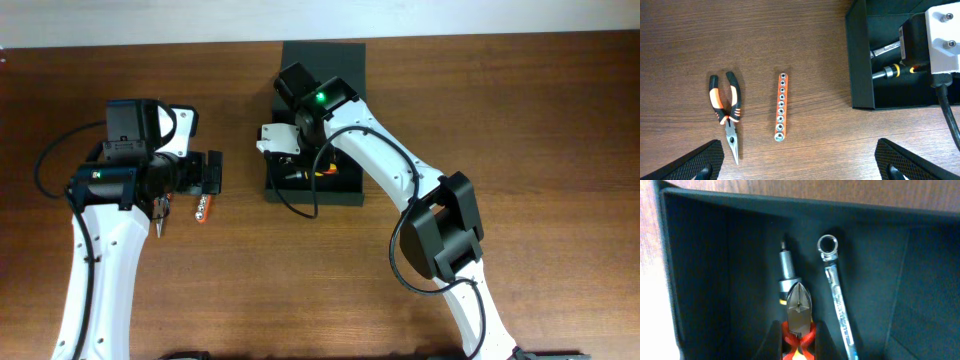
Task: Pack container
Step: 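Carry the cutters into the box and open right gripper, then withdraw right gripper up and away from the box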
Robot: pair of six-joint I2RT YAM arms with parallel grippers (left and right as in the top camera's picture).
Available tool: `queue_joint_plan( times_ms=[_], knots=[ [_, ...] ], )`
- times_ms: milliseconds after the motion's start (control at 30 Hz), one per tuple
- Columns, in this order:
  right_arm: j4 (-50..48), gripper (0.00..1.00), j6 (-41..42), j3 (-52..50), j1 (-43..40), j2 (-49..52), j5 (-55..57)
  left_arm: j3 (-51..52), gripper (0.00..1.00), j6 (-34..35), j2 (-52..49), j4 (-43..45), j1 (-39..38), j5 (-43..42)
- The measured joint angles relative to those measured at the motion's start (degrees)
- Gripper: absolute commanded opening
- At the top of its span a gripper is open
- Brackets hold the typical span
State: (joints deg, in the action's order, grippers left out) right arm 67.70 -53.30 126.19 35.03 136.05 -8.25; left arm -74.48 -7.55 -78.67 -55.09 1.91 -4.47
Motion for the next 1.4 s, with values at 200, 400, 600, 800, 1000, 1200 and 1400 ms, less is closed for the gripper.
queue_joint_plan(
  times_ms=[200,400,600,800,1000,1200,1400],
  knots=[
    [0.68,0.06,2.80,-0.74,0.00,0.00,-0.74,0.00,0.99,0.00,0.00,0.00,0.00,0.00],
    [0.50,0.06,3.80,-3.45,0.00,0.00,-0.92,0.00,0.99,0.00,0.00,0.02,0.00,0.00],
    [-0.31,0.21,3.96,-4.42,0.00,0.00,-0.94,0.00,0.99,0.00,0.00,0.02,0.00,0.00],
    [2.19,0.37,4.22,-4.42,0.00,0.00,-0.90,0.00,0.99,0.00,0.00,0.02,0.00,0.00],
    [3.82,0.37,6.69,-4.44,0.00,0.00,1.14,0.00,0.99,0.00,0.00,0.04,0.00,0.00],
    [4.70,0.39,11.80,-1.44,0.00,-0.13,2.40,0.00,0.99,-0.02,0.00,0.76,0.00,0.00],
    [7.19,0.51,23.19,11.39,-0.50,-3.45,3.98,0.00,0.99,0.00,0.00,0.87,0.00,0.00]
  ],
)
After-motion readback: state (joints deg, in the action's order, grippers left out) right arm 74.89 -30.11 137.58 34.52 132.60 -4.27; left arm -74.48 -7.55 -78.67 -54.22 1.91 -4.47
